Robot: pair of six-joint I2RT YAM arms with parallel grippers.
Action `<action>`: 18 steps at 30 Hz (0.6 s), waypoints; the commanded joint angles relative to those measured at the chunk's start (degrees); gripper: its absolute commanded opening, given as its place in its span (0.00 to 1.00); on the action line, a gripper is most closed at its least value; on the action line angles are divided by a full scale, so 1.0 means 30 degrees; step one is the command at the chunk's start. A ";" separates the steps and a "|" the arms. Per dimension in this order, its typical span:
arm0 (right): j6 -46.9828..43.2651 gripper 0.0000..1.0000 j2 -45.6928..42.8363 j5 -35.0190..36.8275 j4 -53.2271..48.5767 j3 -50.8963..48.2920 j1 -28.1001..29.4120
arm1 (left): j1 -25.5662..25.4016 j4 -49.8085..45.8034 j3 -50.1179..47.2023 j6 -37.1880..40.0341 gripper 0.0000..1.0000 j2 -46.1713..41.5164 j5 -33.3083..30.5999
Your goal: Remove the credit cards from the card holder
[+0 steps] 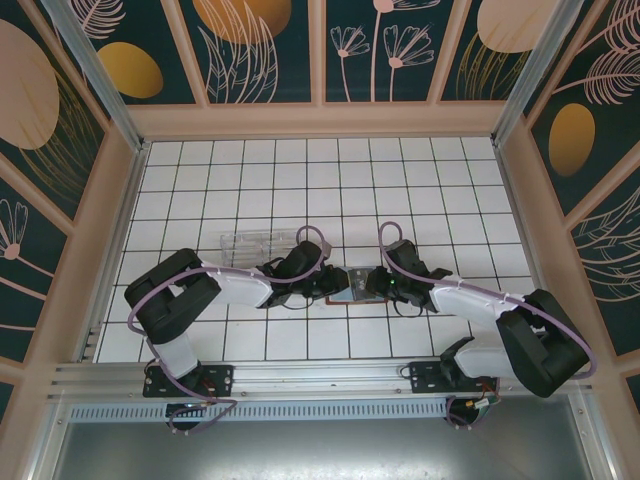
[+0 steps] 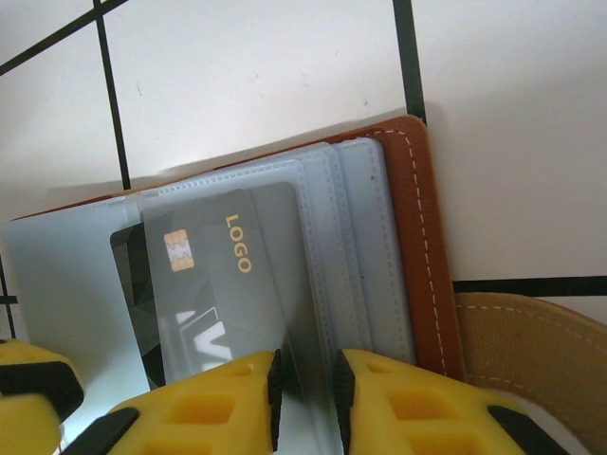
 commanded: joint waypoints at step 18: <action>0.0318 0.20 0.0865 -0.0074 -0.0836 -0.0403 0.0072 | -0.0253 0.1126 0.1365 -0.0431 0.30 0.2387 0.1257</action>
